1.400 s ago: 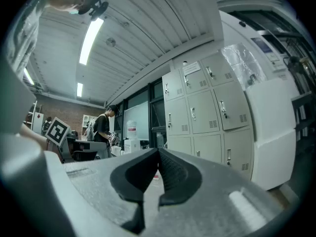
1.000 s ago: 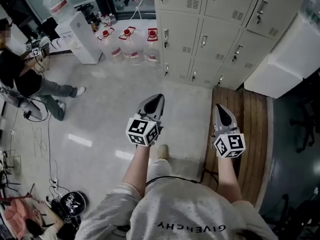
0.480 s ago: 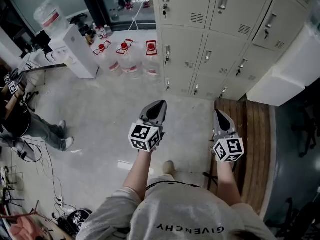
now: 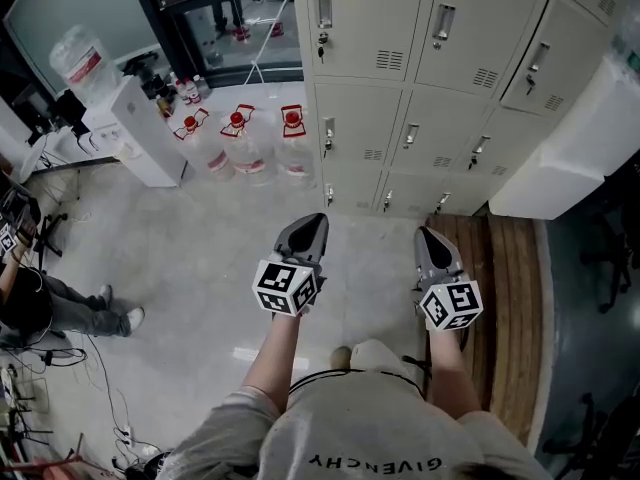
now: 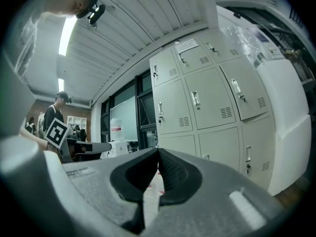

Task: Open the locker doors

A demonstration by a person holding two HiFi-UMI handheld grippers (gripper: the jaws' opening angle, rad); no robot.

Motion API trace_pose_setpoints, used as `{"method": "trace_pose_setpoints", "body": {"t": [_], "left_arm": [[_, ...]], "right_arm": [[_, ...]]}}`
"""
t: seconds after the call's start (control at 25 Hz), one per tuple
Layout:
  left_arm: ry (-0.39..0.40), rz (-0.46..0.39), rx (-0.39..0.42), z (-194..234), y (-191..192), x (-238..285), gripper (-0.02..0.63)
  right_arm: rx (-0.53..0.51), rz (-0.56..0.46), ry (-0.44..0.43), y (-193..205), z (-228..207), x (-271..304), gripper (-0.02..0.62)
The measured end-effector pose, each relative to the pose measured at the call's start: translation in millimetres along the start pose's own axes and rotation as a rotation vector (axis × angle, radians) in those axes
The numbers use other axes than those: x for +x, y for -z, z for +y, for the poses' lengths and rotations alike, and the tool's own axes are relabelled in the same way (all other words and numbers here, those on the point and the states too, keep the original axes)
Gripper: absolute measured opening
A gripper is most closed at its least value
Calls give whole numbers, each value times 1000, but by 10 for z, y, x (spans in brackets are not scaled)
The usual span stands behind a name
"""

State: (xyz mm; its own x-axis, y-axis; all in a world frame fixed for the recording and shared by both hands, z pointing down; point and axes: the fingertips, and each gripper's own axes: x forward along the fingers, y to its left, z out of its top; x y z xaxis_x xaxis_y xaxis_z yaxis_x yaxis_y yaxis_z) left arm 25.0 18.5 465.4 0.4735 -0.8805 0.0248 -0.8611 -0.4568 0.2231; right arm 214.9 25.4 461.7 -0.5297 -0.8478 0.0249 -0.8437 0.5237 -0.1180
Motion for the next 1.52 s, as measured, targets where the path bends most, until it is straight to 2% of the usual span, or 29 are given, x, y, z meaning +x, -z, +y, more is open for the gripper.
{"method": "trace_pose_setpoints", "body": {"t": [0.28,0.72,1.52], "left_arm": [[-4,-15,-11,281,-104,214,-2],[-20,-28,-3,905,-395,724,-2],[-15,-55,5,1724,-822,1756,-2]], "right_arm": [[10,-1,-29,-17,-2,428,-2],[8,-30,-94,-252,-9,1473,-2],[8,-66,-136,-531,-337,2849,-2]]}}
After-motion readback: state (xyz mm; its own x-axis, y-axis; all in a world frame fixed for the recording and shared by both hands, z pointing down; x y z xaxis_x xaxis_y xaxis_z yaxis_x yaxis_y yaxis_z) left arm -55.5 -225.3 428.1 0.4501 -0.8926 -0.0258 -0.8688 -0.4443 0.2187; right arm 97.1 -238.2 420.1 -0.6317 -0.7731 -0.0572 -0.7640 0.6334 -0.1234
